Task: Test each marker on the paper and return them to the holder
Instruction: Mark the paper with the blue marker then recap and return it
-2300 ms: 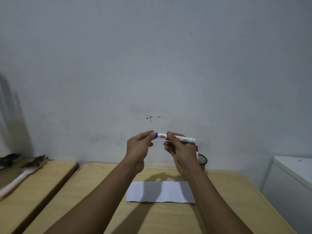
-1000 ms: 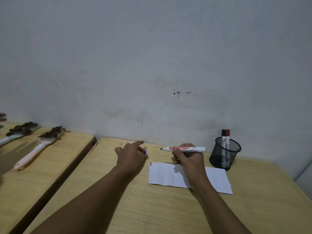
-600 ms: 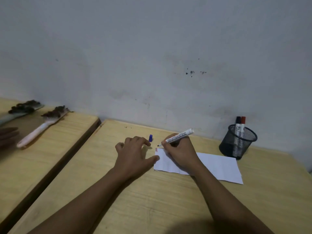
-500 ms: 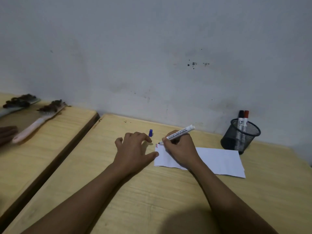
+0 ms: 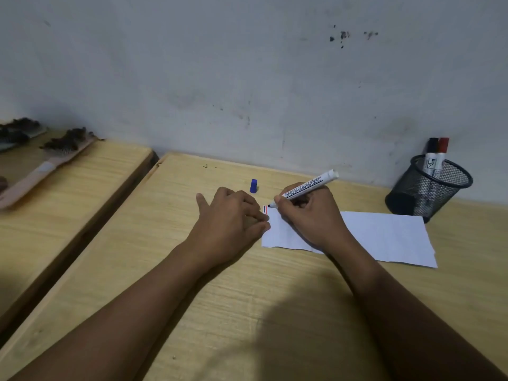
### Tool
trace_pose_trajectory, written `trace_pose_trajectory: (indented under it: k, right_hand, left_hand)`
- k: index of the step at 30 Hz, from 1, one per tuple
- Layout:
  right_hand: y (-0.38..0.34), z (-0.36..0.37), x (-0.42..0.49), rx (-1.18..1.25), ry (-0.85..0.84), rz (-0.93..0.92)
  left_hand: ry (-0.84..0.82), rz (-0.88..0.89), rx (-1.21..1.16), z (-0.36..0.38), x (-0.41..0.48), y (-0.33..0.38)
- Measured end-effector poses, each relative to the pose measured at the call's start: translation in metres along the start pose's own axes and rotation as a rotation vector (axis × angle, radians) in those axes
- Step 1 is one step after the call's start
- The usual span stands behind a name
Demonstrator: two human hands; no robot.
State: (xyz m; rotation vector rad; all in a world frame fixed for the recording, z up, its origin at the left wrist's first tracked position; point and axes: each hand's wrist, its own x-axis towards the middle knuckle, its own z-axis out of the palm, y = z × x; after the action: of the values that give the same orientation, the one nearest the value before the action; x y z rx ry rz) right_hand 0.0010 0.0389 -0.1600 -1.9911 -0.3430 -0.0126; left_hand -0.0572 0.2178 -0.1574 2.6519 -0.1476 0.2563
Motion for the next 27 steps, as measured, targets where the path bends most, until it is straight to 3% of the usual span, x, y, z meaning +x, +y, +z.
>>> trace_pose_trajectory:
  k: [20,27]
  right_hand:
    - [-0.002,-0.002,0.0,0.008,-0.08,-0.017]
    - [-0.014,-0.015,0.001,0.341,0.054,0.014]
  left_hand:
    - [0.025,-0.022,-0.01,0.003,0.002,-0.002]
    - [0.091,-0.119,-0.098,-0.003,0.003,0.0]
